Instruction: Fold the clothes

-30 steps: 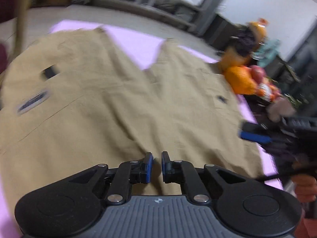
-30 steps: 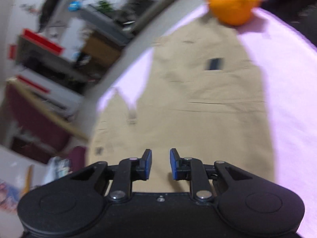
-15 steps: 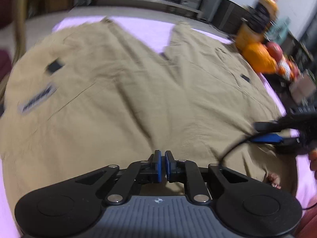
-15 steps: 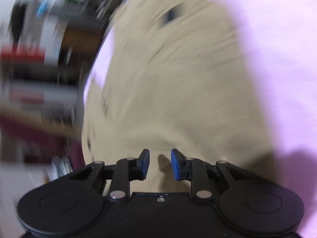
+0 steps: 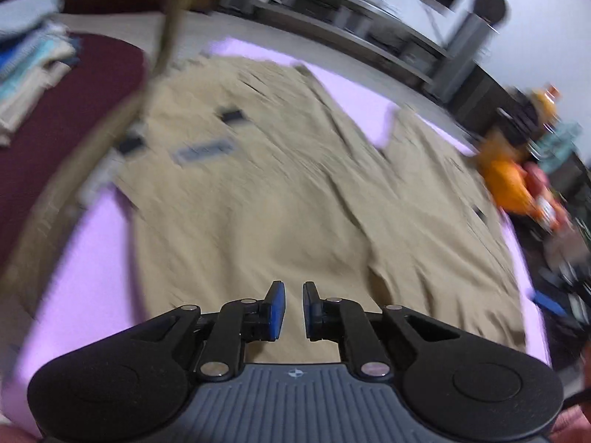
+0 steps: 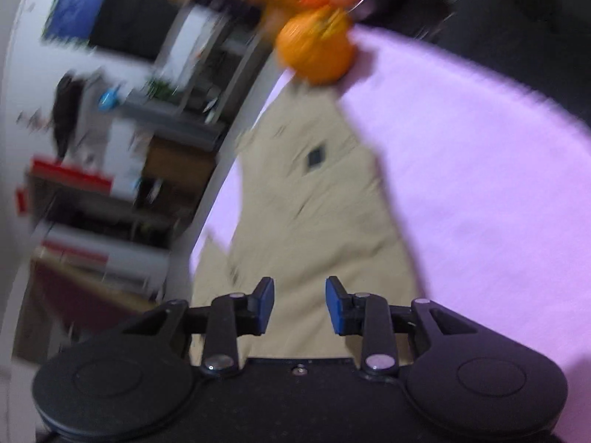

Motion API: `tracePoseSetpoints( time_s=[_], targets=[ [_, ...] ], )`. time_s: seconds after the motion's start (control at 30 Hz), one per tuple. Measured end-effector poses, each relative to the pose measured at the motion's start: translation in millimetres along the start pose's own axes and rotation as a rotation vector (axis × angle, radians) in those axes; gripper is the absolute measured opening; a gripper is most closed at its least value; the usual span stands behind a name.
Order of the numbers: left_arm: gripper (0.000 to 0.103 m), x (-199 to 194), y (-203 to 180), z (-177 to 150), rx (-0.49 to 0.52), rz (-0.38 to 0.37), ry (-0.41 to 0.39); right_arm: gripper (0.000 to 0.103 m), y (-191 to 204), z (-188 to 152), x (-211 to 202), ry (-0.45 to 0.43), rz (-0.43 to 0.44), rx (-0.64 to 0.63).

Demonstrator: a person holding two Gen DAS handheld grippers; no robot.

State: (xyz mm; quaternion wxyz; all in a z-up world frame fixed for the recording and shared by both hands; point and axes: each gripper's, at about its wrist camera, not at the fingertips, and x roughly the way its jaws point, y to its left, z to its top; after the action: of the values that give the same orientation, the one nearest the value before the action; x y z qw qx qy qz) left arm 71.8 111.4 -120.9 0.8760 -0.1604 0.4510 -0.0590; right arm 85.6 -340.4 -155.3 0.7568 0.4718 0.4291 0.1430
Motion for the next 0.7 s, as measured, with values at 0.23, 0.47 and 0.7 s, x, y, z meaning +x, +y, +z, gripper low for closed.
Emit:
tracePoseSetpoints(
  time_s=[0.23, 0.47, 0.7],
  targets=[
    [0.014, 14, 7, -4, -0.018, 0.152, 0.087, 0.0, -19, -6, 47, 0.208, -0.259, -0.002],
    [0.008, -46, 14, 46, -0.076, 0.094, -0.14, 0.012, 38, 29, -7, -0.023, -0.002, 0.021],
    [0.016, -6, -12, 107, 0.079, 0.085, -0.15, 0.027, 107, 70, 25, -0.088, 0.045, -0.207]
  ],
)
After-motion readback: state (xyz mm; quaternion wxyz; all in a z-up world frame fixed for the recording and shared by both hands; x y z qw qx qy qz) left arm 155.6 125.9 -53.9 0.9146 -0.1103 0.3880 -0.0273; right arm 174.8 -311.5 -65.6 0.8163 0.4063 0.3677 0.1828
